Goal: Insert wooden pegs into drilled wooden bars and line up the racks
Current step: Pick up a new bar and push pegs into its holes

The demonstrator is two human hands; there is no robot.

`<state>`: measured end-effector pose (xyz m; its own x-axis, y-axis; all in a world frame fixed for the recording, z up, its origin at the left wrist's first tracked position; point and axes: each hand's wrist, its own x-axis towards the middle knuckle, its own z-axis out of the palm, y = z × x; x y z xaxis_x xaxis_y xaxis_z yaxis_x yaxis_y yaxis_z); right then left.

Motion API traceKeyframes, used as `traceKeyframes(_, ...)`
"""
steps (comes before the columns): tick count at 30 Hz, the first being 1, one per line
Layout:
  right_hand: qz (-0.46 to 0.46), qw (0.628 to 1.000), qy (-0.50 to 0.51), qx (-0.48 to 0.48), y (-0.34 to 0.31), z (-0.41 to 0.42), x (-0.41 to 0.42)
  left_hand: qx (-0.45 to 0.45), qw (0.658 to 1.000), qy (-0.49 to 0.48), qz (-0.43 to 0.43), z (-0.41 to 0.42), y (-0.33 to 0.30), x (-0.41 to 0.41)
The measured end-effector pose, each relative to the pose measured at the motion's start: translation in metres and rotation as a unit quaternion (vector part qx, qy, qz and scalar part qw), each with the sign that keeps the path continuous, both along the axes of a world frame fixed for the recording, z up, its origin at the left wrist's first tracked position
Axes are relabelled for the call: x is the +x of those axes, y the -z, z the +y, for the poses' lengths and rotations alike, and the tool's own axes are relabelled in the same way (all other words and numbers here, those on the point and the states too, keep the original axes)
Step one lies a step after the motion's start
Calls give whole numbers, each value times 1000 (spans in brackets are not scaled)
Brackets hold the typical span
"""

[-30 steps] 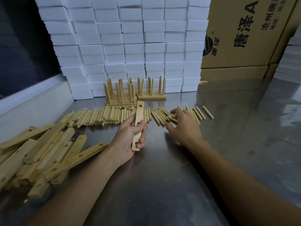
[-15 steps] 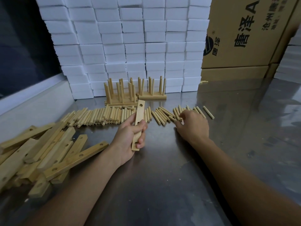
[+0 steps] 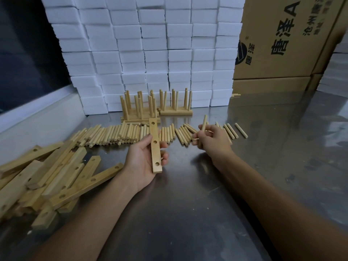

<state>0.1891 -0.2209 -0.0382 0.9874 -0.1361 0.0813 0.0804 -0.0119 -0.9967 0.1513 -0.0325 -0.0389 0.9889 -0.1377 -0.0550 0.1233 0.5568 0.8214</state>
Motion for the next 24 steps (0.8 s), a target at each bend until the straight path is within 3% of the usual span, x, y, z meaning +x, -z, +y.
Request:
traceKeyframes(3,28,980,-56,187,-5,7,-4,-1,1000,-11,9,0,0,0)
traceKeyframes(7,40,961,-81,261,-5,6,-3,0,1000,-18,11,-1,-1,-1)
traceKeyframes(15,37,967,-75,240,0,5,2,4,1000,-24,12,-2,-3,-3)
traceKeyframes(19,16,987,-35,159,3,3,3,13,1000,-27,1,-3,-3,-4)
traceKeyframes(24,35,977,-80,197,-2,0,1,22,999,-24,0,-4,-2,-5)
